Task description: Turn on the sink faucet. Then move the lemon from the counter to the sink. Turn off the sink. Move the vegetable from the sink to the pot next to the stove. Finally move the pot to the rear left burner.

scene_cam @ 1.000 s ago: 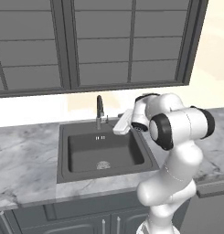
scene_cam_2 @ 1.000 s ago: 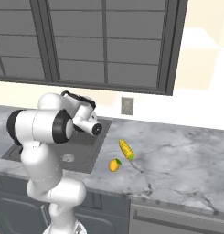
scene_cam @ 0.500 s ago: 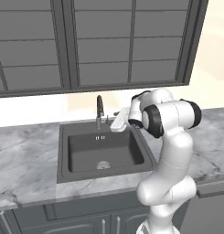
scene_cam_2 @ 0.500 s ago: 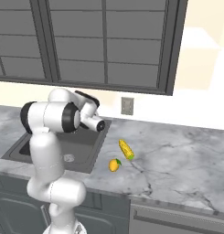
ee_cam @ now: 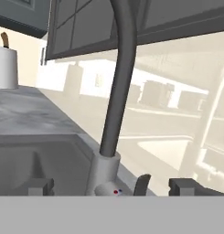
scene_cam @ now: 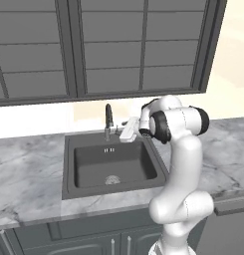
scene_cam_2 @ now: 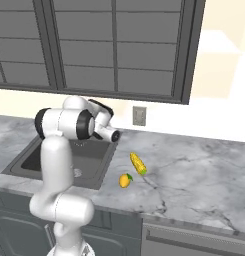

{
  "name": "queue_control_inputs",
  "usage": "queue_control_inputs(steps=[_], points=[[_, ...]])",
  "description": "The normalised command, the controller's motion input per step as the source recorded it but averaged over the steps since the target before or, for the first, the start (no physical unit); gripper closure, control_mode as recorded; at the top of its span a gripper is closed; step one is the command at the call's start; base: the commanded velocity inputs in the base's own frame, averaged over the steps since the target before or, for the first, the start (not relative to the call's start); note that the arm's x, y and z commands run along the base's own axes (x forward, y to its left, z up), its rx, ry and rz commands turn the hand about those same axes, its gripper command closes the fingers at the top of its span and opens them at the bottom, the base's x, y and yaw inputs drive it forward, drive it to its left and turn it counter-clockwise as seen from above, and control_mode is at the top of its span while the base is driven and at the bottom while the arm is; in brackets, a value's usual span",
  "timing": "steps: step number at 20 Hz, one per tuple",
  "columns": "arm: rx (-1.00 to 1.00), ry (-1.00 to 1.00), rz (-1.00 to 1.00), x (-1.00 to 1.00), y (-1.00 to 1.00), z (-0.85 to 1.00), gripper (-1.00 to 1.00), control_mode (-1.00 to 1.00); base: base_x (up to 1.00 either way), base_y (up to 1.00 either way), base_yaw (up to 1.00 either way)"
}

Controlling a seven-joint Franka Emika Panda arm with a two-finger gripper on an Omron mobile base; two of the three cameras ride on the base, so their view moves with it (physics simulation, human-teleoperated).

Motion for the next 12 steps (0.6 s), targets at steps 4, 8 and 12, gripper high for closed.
queue_control_inputs(steps=[4,8,12], points=[[0.02,0.0,0.04,0.34,0.01,-0.17,-1.0,-1.0,0.0,0.0,0.0],[0.04,0.0,0.04,0.22,0.12,-0.06,-1.0,-1.0,0.0,0.0,0.0],[0.04,0.0,0.03,0.17,0.21,-0.03,-1.0,-1.0,0.0,0.0,0.0]])
